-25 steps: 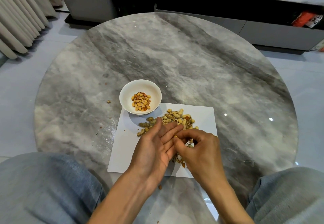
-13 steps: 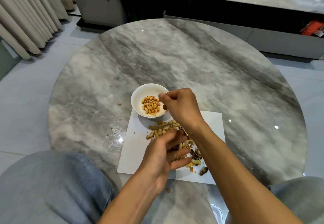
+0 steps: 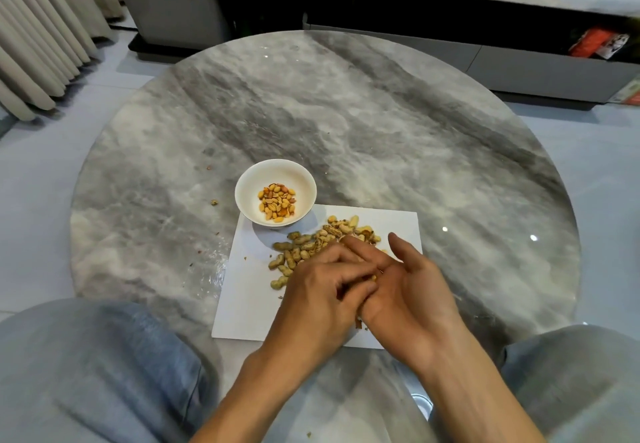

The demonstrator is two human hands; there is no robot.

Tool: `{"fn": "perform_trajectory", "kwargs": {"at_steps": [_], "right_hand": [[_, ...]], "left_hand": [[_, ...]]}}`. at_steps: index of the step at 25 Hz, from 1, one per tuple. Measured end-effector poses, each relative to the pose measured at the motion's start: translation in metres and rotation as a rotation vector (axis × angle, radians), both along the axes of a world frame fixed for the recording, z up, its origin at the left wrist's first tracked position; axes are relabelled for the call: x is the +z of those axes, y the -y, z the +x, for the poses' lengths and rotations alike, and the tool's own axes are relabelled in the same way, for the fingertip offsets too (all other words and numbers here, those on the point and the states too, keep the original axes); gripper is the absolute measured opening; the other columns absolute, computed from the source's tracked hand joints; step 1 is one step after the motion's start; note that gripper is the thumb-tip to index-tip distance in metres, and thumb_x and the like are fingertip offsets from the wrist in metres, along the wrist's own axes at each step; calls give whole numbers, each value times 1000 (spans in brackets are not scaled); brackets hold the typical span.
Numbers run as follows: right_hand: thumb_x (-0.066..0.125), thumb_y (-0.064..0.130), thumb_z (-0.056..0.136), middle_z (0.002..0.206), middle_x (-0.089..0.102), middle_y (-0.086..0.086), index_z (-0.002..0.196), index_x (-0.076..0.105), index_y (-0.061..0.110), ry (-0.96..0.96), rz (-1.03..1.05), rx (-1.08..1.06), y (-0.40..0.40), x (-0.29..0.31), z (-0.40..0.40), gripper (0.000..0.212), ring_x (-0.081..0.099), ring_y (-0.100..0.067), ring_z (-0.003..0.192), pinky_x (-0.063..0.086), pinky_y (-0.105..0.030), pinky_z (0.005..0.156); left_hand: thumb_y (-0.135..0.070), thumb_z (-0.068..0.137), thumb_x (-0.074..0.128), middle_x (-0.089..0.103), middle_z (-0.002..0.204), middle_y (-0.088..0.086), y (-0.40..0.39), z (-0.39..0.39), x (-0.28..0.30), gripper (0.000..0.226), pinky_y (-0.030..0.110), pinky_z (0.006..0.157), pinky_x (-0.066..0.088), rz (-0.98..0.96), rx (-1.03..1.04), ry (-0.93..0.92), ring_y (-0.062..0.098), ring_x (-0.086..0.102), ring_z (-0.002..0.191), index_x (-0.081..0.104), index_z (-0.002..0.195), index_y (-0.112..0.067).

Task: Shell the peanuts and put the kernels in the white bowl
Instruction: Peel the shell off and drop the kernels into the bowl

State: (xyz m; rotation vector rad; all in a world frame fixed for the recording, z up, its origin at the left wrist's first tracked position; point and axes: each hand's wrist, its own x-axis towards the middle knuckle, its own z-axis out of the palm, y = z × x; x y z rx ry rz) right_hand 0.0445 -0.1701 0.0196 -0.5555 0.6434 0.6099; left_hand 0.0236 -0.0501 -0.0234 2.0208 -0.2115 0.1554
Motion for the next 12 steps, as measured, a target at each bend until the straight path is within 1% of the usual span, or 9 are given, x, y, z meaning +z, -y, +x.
{"fn": "perform_trajectory", "kwargs": {"at_steps": [2,3,4,5,6,8,9,10,12], "right_hand": [[45,39,99,124,66,-26,126,59,-6,-8,60,-24,3,3,-1,55,74,-32,86,58,-31,53],[46,40,99,125,65,-26,128,58,-6,-22,86,-46,3,3,-1,55,74,-30,77,56,-29,50],[48,39,98,127,64,-26,128,57,-5,-32,107,-64,3,3,-1,55,74,-29,75,56,-29,49],[49,39,97,128,63,-26,129,57,-5,-27,115,-69,2,3,-1,54,74,-29,80,58,-30,53],[50,38,97,128,64,-25,129,58,-4,-6,104,-57,1,1,-1,54,74,-30,91,60,-32,61],[49,34,97,124,67,-23,127,60,-3,28,18,-3,1,-4,-1,49,67,-32,112,57,-38,89],[49,31,98,121,69,-22,124,61,-2,30,-36,13,1,-6,0,44,66,-33,115,51,-41,99],[49,27,98,118,70,-23,120,63,-2,27,-79,15,1,-7,-1,40,66,-34,115,47,-43,105],[50,22,97,117,69,-26,114,66,-3,24,-124,5,0,-10,-2,34,66,-37,115,44,-45,109]], "left_hand": [[-10,85,69,67,91,-3,-2,2,-5,18,18,76,49,76,-50,71,4,63,85,79,99,-12],[-8,87,67,66,91,-2,-2,3,-6,16,21,76,50,119,-59,104,7,63,85,78,98,-11],[-7,88,65,66,91,-1,-2,4,-6,14,25,75,51,155,-58,128,9,63,85,77,96,-9],[-7,90,63,65,92,0,-1,4,-5,13,28,75,50,173,-49,138,11,63,85,74,94,-9],[-8,90,61,65,93,-1,-1,3,-4,11,30,74,50,174,-37,137,12,62,85,72,93,-9],[-11,91,61,67,92,-5,0,1,0,9,31,72,52,111,-4,88,10,64,83,70,91,-12],[-12,90,62,69,89,-7,1,0,2,8,32,71,55,34,39,27,9,66,81,70,90,-14],[-11,89,65,72,84,-9,1,1,6,9,32,71,57,-63,100,-58,9,69,78,72,88,-16],[-5,87,70,75,78,-8,-1,3,12,16,27,71,58,-241,215,-224,8,72,76,75,84,-20]]}}
